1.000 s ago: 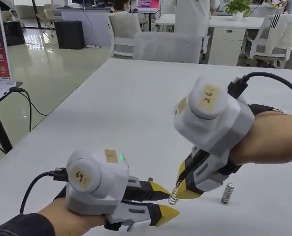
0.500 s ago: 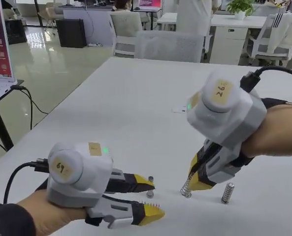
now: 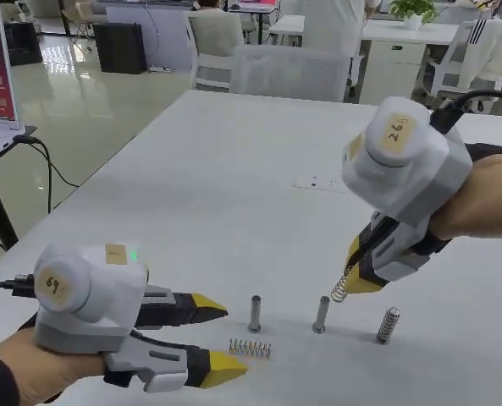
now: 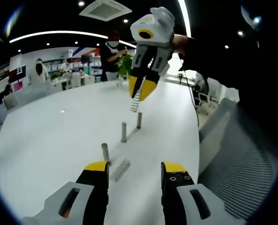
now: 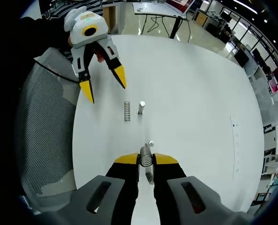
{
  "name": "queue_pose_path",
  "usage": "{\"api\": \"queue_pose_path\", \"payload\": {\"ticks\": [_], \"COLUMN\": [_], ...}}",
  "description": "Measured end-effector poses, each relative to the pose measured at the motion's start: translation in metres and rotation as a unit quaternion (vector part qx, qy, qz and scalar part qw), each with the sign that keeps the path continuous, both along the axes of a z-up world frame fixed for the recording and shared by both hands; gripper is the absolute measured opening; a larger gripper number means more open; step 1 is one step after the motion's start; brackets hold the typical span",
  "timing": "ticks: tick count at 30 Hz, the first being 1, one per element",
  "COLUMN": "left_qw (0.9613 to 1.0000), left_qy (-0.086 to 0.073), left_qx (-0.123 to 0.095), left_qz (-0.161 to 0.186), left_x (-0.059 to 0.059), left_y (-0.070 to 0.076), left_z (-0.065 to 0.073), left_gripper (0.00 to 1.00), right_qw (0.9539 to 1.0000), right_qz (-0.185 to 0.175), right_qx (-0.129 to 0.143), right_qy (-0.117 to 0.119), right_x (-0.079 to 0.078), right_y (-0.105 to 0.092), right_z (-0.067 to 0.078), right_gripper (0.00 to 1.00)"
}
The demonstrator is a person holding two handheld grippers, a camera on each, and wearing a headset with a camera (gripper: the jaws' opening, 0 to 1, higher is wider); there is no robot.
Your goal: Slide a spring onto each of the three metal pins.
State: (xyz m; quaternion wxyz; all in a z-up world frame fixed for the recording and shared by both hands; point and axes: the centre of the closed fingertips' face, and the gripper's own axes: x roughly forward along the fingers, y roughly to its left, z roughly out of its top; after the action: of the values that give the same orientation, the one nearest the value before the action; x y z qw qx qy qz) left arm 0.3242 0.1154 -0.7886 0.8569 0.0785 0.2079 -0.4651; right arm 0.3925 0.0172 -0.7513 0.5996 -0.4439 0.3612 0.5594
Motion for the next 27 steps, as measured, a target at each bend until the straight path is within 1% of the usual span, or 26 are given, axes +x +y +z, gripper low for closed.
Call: {"api": "queue_pose_path", "payload": {"ticks": [1,4,7,10,12,13,19,23,25,27], "left_qw": [1.0000,0.9999,0.9998,0.9996,0.9991,0.9990,0.9991,0.9990,0.9989,0.9990], "left_qy": [0.001,0.001,0.000,-0.003,-0.004,-0.004,-0.001,-0.002,-0.002,-0.002], "left_qx": [-0.004,-0.009,-0.015,-0.024,-0.037,-0.039,-0.038,-0.040,-0.043,-0.042], "left_qz": [0.002,0.006,0.010,0.015,0.019,0.020,0.017,0.018,0.018,0.018], "left_x": [0.000,0.001,0.002,0.003,0.004,0.003,0.001,0.001,0.001,0.000], "left_y": [0.002,0.004,0.006,0.005,0.003,0.003,0.002,0.002,0.001,0.000], "left_z": [-0.002,-0.003,-0.003,-0.002,0.000,0.001,-0.003,-0.001,0.000,0.000], "left_gripper": [0.41,0.43,0.45,0.48,0.49,0.50,0.53,0.54,0.54,0.54], "right_qw": [1.0000,1.0000,0.9999,0.9998,0.9997,0.9996,0.9992,0.9987,0.9982,0.9978], "right_qz": [-0.001,-0.008,-0.014,-0.017,-0.016,-0.016,-0.021,-0.016,-0.017,-0.016], "right_qx": [-0.001,0.002,-0.004,-0.013,-0.018,-0.019,-0.030,-0.043,-0.052,-0.058], "right_qy": [0.000,-0.001,-0.003,0.006,0.010,0.011,0.019,0.021,0.026,0.025], "right_x": [0.002,0.008,0.013,0.014,0.012,0.012,0.011,0.009,0.009,0.010], "right_y": [0.001,0.005,0.008,0.009,0.010,0.011,0.014,0.016,0.015,0.015], "right_z": [-0.001,-0.004,-0.012,-0.020,-0.024,-0.025,-0.031,-0.035,-0.038,-0.043], "right_gripper": [0.08,0.08,0.08,0.08,0.08,0.08,0.08,0.08,0.08,0.08]}}
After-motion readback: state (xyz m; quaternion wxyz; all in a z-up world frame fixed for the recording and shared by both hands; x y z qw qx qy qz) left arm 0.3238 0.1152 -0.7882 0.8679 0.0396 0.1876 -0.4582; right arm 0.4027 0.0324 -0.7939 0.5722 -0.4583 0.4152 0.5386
